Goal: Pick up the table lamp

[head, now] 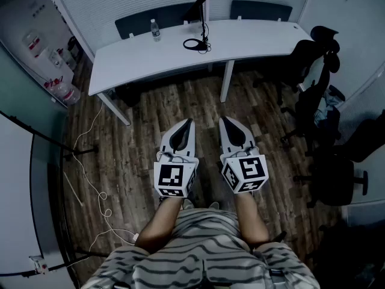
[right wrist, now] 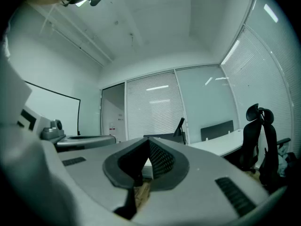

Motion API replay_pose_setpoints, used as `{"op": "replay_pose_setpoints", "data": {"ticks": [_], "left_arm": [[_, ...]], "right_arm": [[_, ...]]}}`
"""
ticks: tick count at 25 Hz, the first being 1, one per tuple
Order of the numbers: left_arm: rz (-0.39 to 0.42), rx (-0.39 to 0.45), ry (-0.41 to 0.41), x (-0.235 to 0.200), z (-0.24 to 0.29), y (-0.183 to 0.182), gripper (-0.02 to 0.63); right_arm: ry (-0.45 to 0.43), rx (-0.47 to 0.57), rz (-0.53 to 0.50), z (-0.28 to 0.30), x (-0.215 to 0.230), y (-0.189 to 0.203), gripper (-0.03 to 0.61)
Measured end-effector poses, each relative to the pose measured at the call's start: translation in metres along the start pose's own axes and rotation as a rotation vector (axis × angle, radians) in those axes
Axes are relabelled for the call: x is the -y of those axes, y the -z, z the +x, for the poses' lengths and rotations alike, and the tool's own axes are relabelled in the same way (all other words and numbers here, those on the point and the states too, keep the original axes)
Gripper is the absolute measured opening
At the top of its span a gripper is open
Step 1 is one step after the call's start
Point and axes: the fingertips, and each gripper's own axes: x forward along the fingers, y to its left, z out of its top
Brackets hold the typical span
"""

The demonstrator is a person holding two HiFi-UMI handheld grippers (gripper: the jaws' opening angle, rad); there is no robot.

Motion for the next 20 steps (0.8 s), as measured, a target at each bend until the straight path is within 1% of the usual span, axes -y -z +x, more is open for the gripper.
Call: {"op": "replay_pose_setpoints", "data": {"ticks": [3,10,16,20], "left_arm": [[0.0,0.008,0.0,0.001,0.002,-0.002,0.007],[-0.014,0.007,0.005,-0.007,-0.002,0.0,0.007],[-0.028,0.008,0.026,-0.022,-0.009,0.011,0.008],[-0.045,0.008,0.032,-0.034,-0.005,0.021,0.007]], "right_arm": [[-0.005,-0.002,-0.004,0.002,0.001,0.0,0.011],[-0.007,-0.01,0.026,0.003,-0.005,0.006,0.011],[0.016,-0.011,0.038,0.009,-0.017,0.015,0.011],[0.03,0.009,0.046,0.011,-0.021,0.015,0.011]]}}
